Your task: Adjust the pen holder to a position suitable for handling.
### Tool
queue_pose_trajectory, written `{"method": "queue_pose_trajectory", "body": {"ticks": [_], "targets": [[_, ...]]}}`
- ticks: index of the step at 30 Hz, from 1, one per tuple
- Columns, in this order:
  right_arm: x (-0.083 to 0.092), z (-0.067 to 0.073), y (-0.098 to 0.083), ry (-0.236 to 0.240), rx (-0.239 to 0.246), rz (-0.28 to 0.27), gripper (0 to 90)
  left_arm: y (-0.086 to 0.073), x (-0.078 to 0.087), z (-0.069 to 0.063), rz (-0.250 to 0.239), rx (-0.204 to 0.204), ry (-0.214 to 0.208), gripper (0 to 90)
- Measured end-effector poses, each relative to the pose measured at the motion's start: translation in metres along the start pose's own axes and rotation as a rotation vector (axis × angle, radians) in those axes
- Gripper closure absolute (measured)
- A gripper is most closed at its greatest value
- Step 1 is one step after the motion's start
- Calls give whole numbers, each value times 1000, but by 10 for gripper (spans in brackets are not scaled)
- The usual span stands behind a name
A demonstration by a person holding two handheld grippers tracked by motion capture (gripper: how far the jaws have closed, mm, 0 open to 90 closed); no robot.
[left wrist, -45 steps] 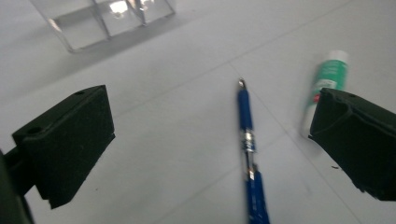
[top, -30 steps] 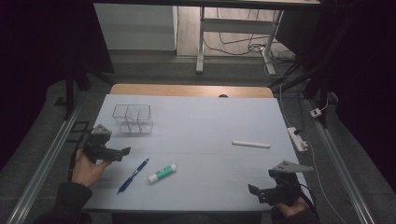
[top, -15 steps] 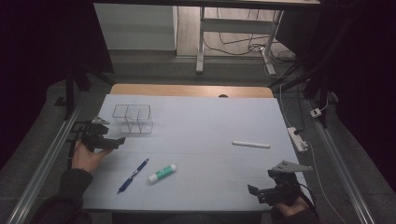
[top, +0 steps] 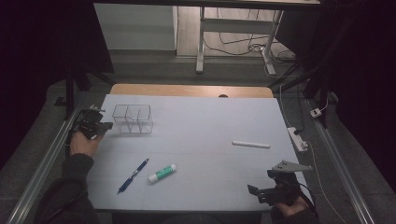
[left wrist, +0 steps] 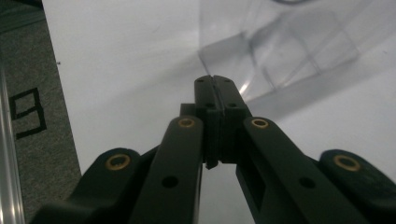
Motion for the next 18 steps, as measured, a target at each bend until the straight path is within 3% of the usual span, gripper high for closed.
{"method": "queue_pose_trajectory", "body": {"ticks": [7, 14, 18], "targets": [[0, 0, 0, 3, 0, 4, 14, 13, -14, 11, -20, 49, 4, 888], [-1, 1, -1, 2, 4, 7, 15, 22, -21, 8, -36, 41, -45, 889], [-1, 0, -1, 3, 3, 9, 16, 22, -23, 6, -28, 23, -37, 890]]}}
Point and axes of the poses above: each handheld gripper's, and its own axes: x roughly backward along the jaws, y roughly out of its top, z roughly to its left, the point moved 9 cm from there along -x, roughly forward along the jaws, and after that the axes turned 3 degrees about z, right-handed, at the moved point
